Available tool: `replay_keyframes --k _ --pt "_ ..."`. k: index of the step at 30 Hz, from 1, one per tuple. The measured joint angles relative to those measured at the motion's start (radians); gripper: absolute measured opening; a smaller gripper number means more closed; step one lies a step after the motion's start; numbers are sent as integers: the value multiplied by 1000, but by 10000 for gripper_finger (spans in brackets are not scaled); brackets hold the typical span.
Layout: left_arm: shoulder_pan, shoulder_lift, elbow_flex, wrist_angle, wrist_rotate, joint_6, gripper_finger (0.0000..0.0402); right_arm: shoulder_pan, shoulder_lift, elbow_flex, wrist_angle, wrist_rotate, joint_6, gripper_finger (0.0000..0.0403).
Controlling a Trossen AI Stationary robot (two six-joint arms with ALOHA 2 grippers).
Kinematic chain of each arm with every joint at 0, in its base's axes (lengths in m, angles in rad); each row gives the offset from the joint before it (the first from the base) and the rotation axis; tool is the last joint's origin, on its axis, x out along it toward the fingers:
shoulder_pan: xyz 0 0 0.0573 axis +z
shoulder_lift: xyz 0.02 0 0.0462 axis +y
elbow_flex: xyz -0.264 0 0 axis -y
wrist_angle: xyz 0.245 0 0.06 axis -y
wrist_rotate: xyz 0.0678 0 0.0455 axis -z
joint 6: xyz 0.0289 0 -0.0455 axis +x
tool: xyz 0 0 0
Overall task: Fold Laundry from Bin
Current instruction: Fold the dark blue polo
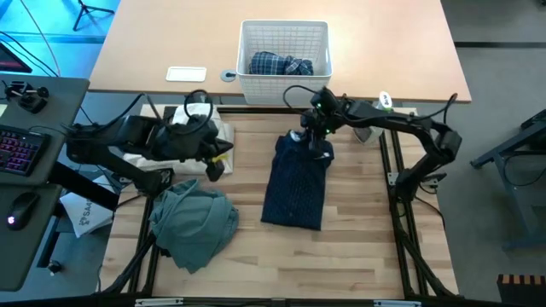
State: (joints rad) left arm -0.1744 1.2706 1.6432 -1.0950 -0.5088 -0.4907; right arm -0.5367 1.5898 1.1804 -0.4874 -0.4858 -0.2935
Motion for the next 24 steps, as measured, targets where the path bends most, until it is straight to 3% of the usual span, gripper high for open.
replay_keyframes --k 4,6,11,19,24 --pt "33 10 0 0 3 -52 0 -20 10 77 -98 -94 33 6" --pt "41 18 0 0 5 -68 0 -19 8 153 -195 -90 19 6" --pt "67 43 0 0 11 -72 0 -25 15 298 -284 20 -80 5" --pt "120 83 0 0 78 22 0 -83 178 244 -200 129 -160 8" --pt "137 92 0 0 132 77 0 -83 286 237 -184 249 -160 49"
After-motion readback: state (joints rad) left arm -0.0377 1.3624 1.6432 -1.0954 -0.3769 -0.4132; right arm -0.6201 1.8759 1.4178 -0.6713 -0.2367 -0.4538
